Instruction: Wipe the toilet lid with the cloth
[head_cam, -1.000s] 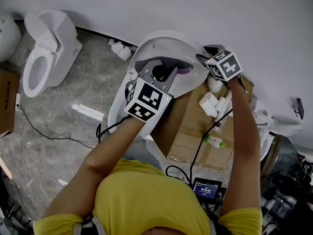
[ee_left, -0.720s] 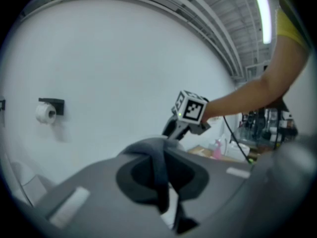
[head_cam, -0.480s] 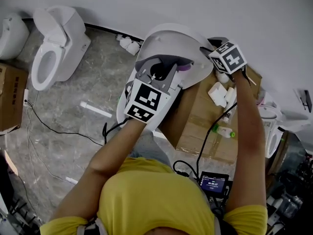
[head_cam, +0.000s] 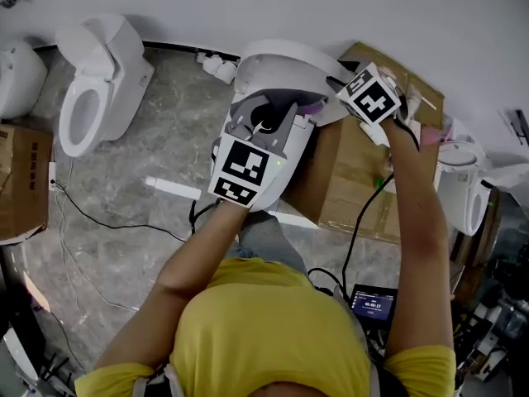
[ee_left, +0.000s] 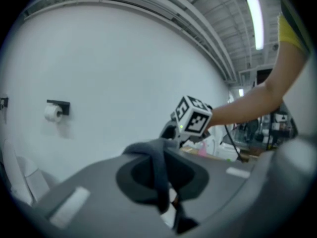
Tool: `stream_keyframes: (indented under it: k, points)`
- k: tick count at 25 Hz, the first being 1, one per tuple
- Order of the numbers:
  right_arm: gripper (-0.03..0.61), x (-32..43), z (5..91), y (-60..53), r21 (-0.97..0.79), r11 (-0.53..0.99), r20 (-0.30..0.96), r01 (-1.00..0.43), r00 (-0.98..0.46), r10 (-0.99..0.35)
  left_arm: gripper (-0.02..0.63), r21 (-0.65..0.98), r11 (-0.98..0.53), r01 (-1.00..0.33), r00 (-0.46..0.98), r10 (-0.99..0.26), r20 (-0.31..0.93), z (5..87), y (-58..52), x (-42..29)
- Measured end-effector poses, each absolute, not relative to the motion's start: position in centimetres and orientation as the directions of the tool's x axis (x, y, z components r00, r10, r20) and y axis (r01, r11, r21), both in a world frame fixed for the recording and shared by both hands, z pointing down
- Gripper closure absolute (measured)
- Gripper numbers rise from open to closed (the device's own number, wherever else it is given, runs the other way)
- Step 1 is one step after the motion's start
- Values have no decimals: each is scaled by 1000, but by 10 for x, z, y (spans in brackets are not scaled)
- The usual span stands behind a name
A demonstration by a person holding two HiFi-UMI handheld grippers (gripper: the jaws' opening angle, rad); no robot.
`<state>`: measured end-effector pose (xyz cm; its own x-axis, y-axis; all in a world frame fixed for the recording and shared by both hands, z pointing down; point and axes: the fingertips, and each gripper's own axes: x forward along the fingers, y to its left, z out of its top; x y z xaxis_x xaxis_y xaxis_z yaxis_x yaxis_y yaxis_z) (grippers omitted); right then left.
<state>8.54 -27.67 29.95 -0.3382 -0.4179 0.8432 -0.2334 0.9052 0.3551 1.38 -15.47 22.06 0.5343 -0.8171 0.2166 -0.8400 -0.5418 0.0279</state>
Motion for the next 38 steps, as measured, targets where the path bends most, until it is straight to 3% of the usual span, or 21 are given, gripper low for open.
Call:
stream_keyframes:
  k: [18, 38]
  points:
    - [394, 65, 355, -121, 452, 872, 863, -188, -157, -481, 595, 58, -700, -712, 685, -673, 279, 256, 1, -39]
    - [383, 58, 408, -44, 457, 877, 873, -148, -113, -474, 595, 96, -733, -674, 720, -621, 309, 287, 49, -42]
